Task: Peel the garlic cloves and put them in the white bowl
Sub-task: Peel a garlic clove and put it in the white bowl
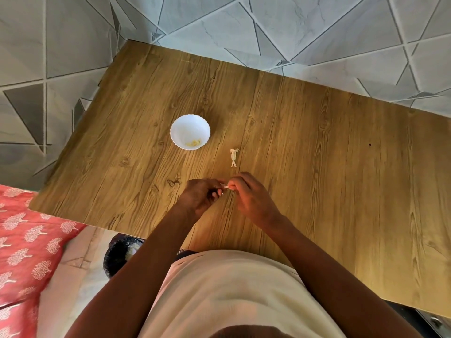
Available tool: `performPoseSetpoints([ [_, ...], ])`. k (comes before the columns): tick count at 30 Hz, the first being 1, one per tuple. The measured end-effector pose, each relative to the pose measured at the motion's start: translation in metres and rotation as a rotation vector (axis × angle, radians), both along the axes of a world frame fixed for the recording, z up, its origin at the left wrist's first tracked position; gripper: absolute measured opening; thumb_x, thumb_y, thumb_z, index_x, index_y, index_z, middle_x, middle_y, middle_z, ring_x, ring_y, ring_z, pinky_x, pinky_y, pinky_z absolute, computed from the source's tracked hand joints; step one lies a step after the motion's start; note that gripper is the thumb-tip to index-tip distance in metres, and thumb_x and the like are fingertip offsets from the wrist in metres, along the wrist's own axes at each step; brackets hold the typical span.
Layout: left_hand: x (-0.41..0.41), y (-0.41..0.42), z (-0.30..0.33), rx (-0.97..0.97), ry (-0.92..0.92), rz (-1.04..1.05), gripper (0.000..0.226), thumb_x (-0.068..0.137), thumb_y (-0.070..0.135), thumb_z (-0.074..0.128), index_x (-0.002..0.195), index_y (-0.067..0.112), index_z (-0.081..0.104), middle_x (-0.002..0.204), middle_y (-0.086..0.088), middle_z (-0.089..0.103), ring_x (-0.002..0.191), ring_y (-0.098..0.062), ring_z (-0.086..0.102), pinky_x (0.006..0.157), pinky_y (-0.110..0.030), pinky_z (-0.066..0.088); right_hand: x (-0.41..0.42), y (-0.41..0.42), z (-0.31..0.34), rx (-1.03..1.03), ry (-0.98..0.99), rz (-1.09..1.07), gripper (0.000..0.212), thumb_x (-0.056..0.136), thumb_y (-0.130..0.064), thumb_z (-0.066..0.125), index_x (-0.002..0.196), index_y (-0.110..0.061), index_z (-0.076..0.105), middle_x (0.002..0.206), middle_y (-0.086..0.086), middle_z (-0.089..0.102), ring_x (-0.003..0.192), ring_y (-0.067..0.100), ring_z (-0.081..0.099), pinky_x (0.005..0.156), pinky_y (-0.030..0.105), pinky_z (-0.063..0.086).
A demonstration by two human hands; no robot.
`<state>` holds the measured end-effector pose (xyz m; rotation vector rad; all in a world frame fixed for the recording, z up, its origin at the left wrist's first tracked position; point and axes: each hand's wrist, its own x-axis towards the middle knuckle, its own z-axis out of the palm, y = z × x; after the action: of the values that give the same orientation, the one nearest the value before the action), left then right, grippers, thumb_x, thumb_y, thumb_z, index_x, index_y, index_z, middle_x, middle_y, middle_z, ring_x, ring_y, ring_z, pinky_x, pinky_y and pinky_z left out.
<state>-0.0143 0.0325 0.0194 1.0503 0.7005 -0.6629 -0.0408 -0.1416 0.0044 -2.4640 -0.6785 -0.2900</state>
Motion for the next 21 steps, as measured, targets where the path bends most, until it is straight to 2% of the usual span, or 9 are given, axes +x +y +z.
performPoseSetpoints([
  [2,-0.003,0.003,0.001,0.222,-0.134,-0.070,0.012,0.083,-0.012,0.071,0.093,-0.007,0.073,0.080,-0.023,0.072,0.057,-0.018,0.063,0.054,-0.021,0.053,-0.001,0.000,-0.002,0.102,0.081,-0.073,0.013,0.090,0.008,0.064,0.099,0.000,0.066,0.097,0.012,0.063,0.085,0.015,0.058,0.074,0.018,0.048],
  [4,-0.008,0.005,0.001,0.509,-0.323,-0.198,0.015,0.078,-0.005,0.081,0.089,0.000,0.074,0.075,-0.015,0.075,0.060,-0.019,0.069,0.058,-0.024,0.057,-0.002,0.001,-0.001,0.253,0.194,-0.162,0.006,0.094,0.001,0.065,0.097,-0.002,0.067,0.091,0.006,0.065,0.081,0.010,0.059,0.073,0.014,0.044],
  [7,-0.011,0.005,-0.003,0.858,-0.587,-0.357,0.015,0.076,0.004,0.084,0.077,0.015,0.074,0.066,0.004,0.072,0.057,-0.003,0.066,0.051,-0.013,0.049,-0.003,0.003,-0.001,0.463,0.412,-0.292,0.004,0.096,-0.008,0.067,0.094,-0.007,0.070,0.081,0.000,0.068,0.075,0.009,0.064,0.070,0.021,0.052],
  [9,-0.012,0.003,-0.004,0.919,-0.726,-0.445,0.016,0.080,0.001,0.078,0.077,0.016,0.076,0.064,0.013,0.068,0.058,0.003,0.064,0.054,-0.007,0.045,-0.003,0.005,-0.003,0.529,0.546,-0.356,0.007,0.097,-0.009,0.065,0.093,-0.007,0.070,0.078,0.001,0.069,0.072,0.011,0.065,0.070,0.029,0.056],
  [11,-0.014,0.003,-0.005,0.936,-0.822,-0.520,0.020,0.086,-0.002,0.071,0.083,0.016,0.079,0.066,0.019,0.066,0.062,0.005,0.065,0.063,-0.007,0.048,-0.003,0.007,-0.005,0.578,0.640,-0.421,0.009,0.099,-0.008,0.062,0.095,-0.006,0.070,0.078,0.003,0.069,0.071,0.009,0.066,0.070,0.030,0.057],
  [14,-0.017,0.001,-0.005,0.893,-0.811,-0.534,0.023,0.095,-0.003,0.060,0.089,0.012,0.078,0.074,0.008,0.073,0.066,-0.003,0.069,0.069,-0.022,0.058,-0.003,0.008,-0.003,0.621,0.710,-0.469,0.010,0.100,-0.009,0.061,0.096,-0.008,0.070,0.078,0.002,0.069,0.070,0.007,0.065,0.068,0.027,0.057],
  [16,-0.019,0.000,-0.007,0.877,-0.808,-0.489,0.025,0.096,-0.005,0.056,0.088,0.009,0.075,0.075,0.006,0.073,0.066,-0.005,0.068,0.068,-0.027,0.059,-0.003,0.008,-0.002,0.635,0.727,-0.468,0.011,0.100,-0.009,0.060,0.094,-0.009,0.069,0.076,0.002,0.069,0.069,0.008,0.065,0.067,0.026,0.057],
  [17,-0.020,-0.001,-0.009,0.891,-0.822,-0.479,0.025,0.096,-0.004,0.057,0.088,0.010,0.075,0.077,0.008,0.073,0.068,-0.003,0.067,0.069,-0.026,0.058,-0.002,0.008,-0.001,0.642,0.733,-0.463,0.011,0.101,-0.010,0.060,0.093,-0.010,0.068,0.075,0.002,0.068,0.068,0.008,0.065,0.066,0.026,0.056],
  [21,-0.020,-0.001,-0.012,0.970,-0.902,-0.420,0.015,0.088,-0.001,0.073,0.095,0.011,0.079,0.086,0.012,0.071,0.076,0.011,0.063,0.073,-0.003,0.045,-0.002,0.010,0.000,0.642,0.743,-0.437,0.015,0.101,-0.010,0.059,0.089,-0.014,0.066,0.075,0.006,0.068,0.067,0.013,0.063,0.066,0.031,0.055],
])
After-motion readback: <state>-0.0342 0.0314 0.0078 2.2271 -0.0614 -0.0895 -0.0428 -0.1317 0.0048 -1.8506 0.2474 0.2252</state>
